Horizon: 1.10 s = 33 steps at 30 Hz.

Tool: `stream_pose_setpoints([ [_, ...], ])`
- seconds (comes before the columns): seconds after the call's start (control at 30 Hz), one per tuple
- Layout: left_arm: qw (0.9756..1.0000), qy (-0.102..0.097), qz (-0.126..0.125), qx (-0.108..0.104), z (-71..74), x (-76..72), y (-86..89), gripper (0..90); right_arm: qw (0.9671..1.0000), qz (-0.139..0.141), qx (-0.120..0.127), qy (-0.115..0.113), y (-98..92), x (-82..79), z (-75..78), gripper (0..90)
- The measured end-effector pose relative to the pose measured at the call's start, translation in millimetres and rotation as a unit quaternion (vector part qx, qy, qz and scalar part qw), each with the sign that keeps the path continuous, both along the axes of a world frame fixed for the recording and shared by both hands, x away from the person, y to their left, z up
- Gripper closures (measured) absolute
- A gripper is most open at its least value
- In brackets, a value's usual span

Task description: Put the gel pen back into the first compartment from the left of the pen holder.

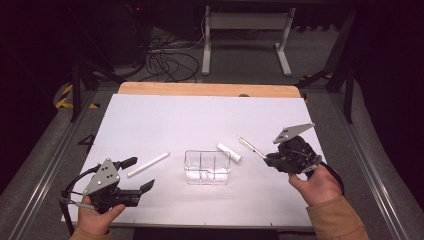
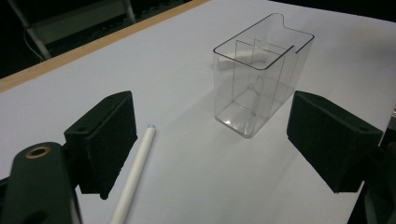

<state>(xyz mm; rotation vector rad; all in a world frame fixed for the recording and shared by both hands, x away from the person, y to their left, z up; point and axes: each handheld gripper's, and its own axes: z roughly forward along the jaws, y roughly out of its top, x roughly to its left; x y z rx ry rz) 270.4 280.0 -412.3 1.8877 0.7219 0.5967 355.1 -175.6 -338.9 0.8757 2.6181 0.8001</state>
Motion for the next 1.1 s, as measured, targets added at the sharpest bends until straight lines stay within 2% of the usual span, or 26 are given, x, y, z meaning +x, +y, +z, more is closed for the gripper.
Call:
stream_pose_setpoints([
  [0.1, 1.0000, 0.001, 0.001, -0.003, 0.0, -0.3, 1.0, 16.6, 0.9999, 0.016, -0.006, 0.000, 7.3, -3.4, 4.7, 80.2],
  [0.4, 1.0000, -0.002, 0.005, -0.003, 0.7, -1.0, 2.8, 16.6, 0.9993, 0.035, -0.010, 0.013, 27.1, -10.0, 17.7, 80.2],
  [1.1, 1.0000, -0.001, 0.005, -0.004, 0.8, -1.2, 3.7, 16.9, 0.9975, 0.042, -0.014, 0.055, 57.9, -6.9, 23.6, 80.2],
])
